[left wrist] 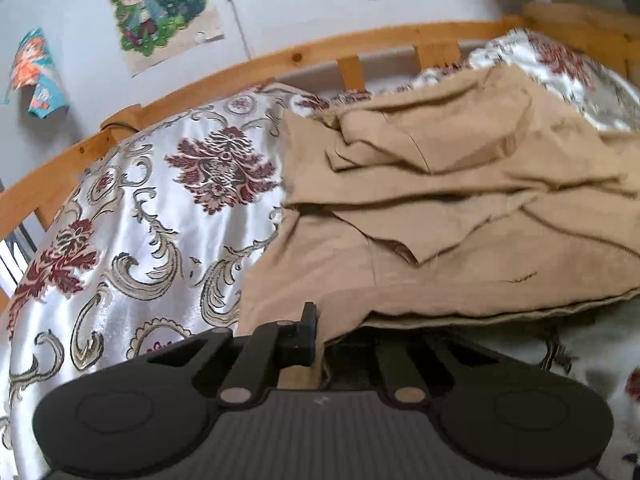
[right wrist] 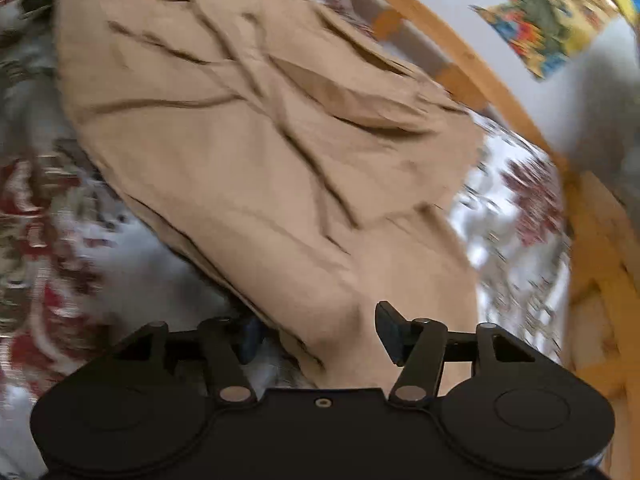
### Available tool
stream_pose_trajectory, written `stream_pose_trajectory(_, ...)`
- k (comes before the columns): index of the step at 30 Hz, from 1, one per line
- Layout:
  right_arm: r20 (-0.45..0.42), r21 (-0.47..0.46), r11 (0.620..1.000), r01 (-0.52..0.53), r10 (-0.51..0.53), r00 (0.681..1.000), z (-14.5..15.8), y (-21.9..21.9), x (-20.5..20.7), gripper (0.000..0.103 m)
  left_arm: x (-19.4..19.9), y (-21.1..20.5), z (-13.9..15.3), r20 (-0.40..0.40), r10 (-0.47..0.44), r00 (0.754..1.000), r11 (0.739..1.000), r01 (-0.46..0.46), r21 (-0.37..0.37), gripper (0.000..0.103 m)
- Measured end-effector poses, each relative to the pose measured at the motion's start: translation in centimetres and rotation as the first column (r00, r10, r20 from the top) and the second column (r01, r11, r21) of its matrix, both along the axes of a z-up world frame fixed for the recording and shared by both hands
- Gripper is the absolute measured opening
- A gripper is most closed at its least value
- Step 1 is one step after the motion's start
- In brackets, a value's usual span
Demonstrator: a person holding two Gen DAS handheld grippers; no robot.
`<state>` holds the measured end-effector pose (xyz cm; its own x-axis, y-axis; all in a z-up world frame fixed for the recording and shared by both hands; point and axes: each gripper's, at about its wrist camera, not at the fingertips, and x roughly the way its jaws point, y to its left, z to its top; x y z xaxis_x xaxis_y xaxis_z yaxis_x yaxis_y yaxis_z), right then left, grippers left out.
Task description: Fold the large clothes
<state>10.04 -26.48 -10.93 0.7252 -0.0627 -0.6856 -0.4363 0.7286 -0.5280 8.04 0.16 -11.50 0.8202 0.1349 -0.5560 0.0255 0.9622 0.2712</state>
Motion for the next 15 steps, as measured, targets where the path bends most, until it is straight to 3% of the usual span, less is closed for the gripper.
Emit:
stream_pose_trajectory(1,-0.005,0.004,1.000,0.023,-0.023,1.000,0.1,-0.3,0.2,0.013,-0.3,0.2,0.4,0.006,-0.005,1.000,1.000,0.005,-0.014,0.005)
stream_pose_trajectory(3,-0.029,0.080,0.995,0.053,-0.051,0.998,1.1,-1.1,0.1,0.006,-0.9,0.7,1.1,0.022,-0.021,1.000,0.999,0.021,-0.029,0.005)
stream_pose_trajectory(7,0.006,0.208,0.977,0.043,-0.046,0.999,5.1,-2.0,-1.9,0.004,-3.0,2.0,3.2,0.017,-0.070,0.997,0.995,0.071,-0.066,0.005)
stream_pose_trajectory(9,0.033,0.174,0.985,0.017,-0.023,0.999,6.9,-1.9,-3.1,0.003,-4.5,2.6,4.8,0.013,-0.101,0.995,0.990,0.102,-0.092,0.005)
stream_pose_trajectory(10,0.064,0.146,0.986,-0.078,0.069,0.996,7.8,-1.5,-3.9,0.003,-5.3,3.0,5.8,0.012,-0.121,0.993,0.988,0.122,-0.098,0.005)
stream_pose_trajectory(15,0.159,0.054,0.984,-0.167,0.157,0.975,13.6,-0.4,-7.3,0.003,-6.7,4.5,10.6,0.020,-0.183,0.983,0.974,0.184,-0.135,0.005)
